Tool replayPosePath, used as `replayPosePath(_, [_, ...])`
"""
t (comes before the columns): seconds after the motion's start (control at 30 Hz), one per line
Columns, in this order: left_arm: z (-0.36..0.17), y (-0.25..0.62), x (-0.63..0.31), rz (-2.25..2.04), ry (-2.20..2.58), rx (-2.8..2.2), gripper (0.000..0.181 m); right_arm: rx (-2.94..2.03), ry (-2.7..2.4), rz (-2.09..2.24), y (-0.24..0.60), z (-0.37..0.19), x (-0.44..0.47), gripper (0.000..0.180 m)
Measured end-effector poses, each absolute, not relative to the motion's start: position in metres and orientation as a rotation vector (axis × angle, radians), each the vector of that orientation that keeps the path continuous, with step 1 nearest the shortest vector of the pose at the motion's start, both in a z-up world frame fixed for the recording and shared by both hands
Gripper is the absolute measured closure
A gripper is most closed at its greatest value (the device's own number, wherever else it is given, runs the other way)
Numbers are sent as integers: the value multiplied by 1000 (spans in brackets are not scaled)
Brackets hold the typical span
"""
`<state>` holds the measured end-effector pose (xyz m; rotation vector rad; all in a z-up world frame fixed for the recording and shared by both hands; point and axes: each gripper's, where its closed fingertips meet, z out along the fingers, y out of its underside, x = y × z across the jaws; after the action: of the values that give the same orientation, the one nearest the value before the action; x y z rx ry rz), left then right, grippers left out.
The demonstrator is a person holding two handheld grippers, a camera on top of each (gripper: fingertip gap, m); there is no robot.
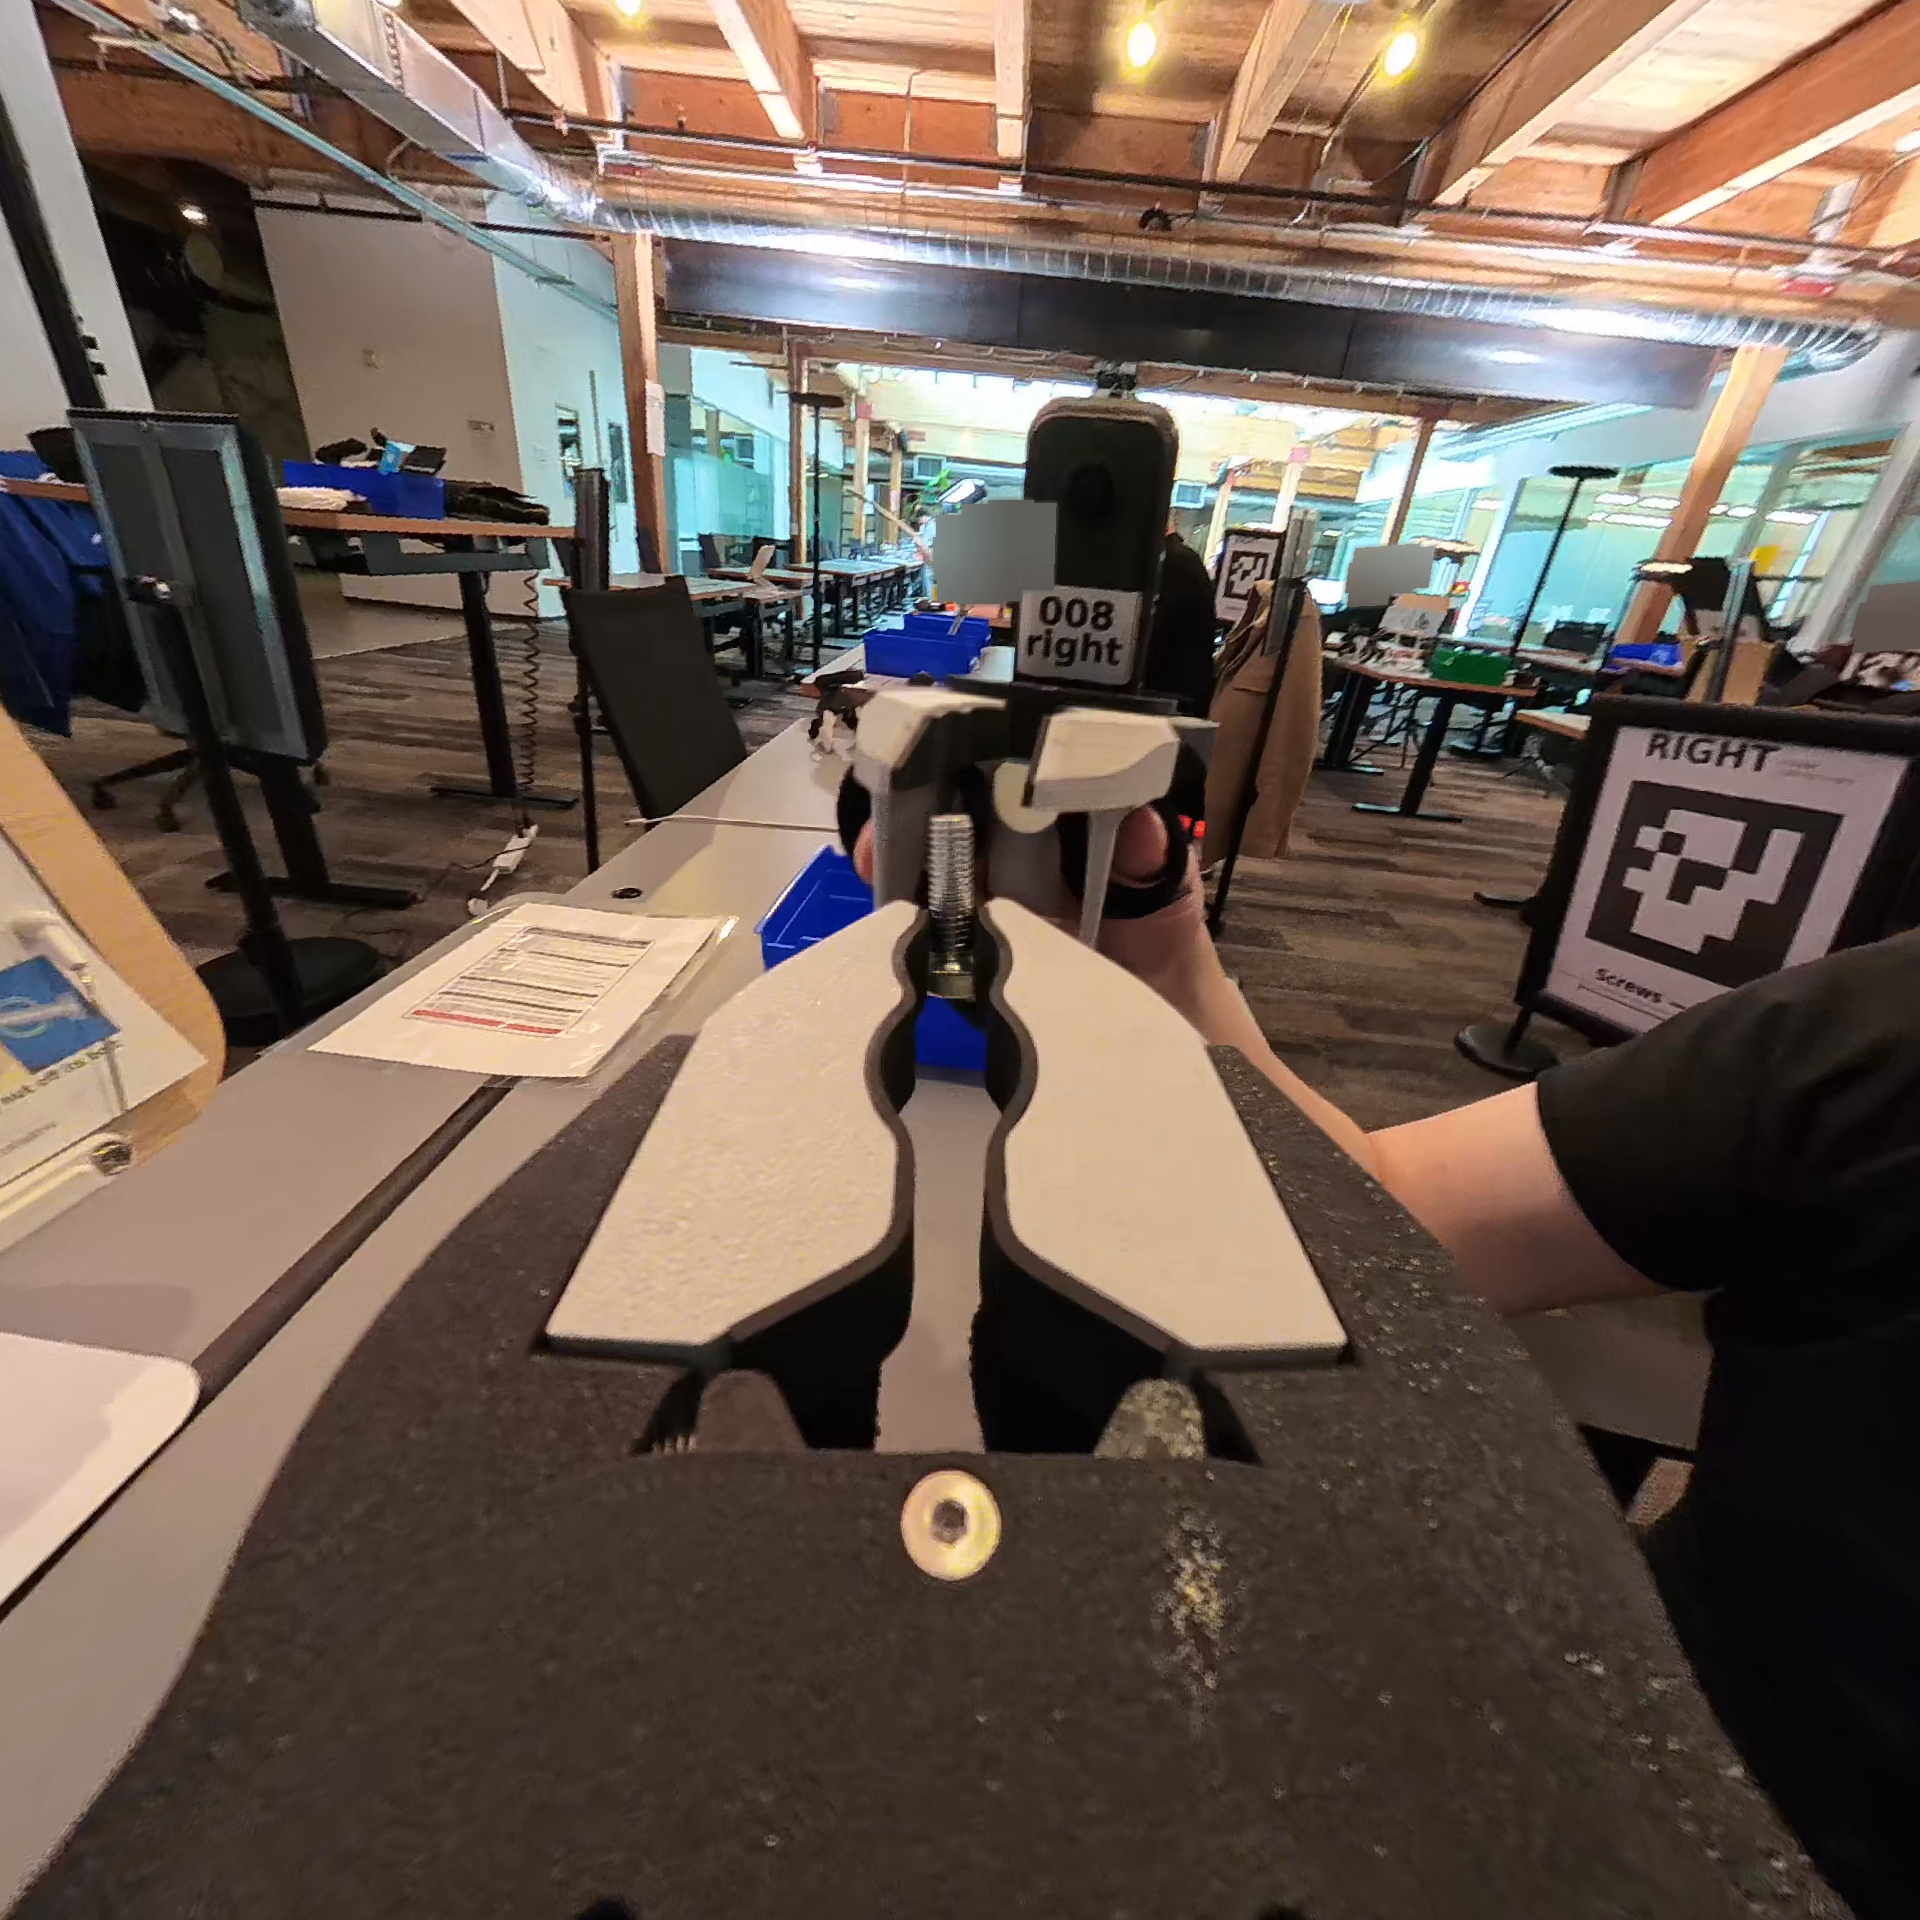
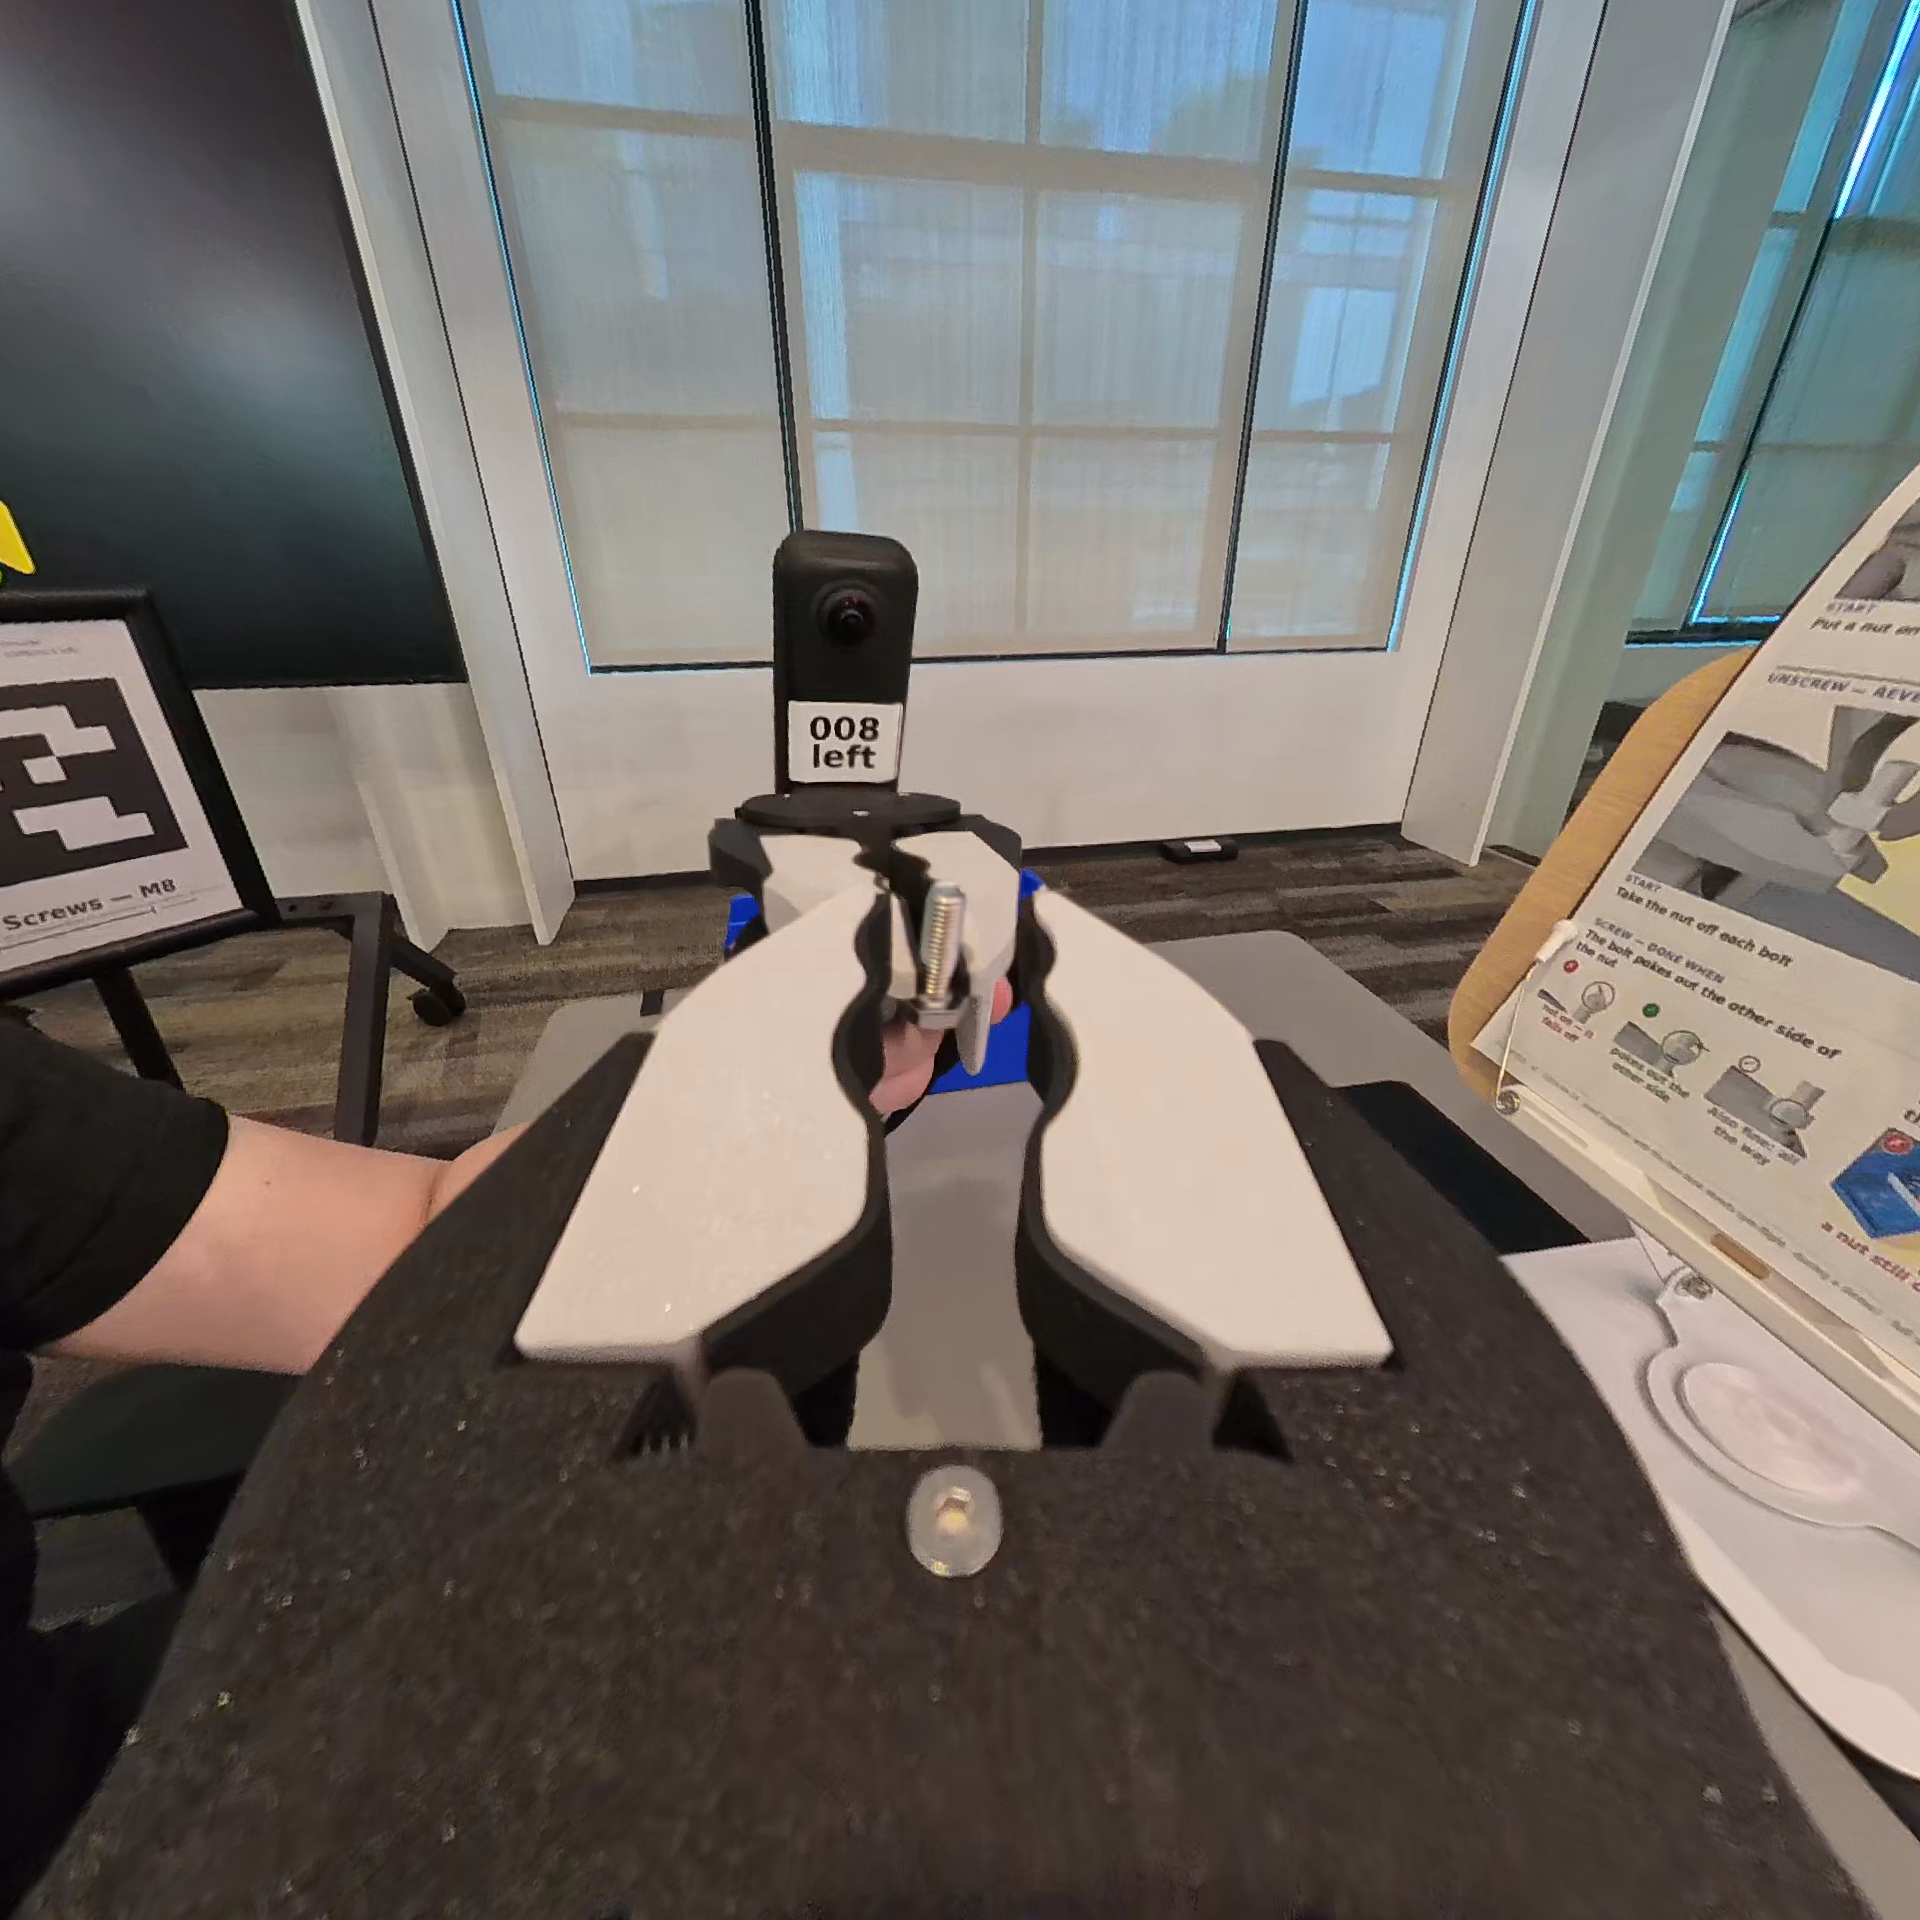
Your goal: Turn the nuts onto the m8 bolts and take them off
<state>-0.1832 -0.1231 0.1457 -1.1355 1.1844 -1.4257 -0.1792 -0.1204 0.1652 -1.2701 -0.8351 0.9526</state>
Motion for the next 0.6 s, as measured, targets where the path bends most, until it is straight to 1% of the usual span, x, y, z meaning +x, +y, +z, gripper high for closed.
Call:
replayPosePath(0.33, [145, -133, -180, -1403, 1217, -1120, 174, -1311, -857, 986, -121, 155, -191, 162])
replayPosePath(0.37, [144, -134, -180, -1402, 1221, -1124, 174, -1304, -878, 1005, -124, 155, -193, 169])
replayPosePath(0.4, [144, -134, -180, -1405, 1224, -1124, 174, -1302, -888, 1020, -126, 154, -194, 172])
replayPosePath(0.6, [141, -132, -182, -1394, 1226, -1143, 172, -1311, -895, 1023, -124, 152, -194, 172])
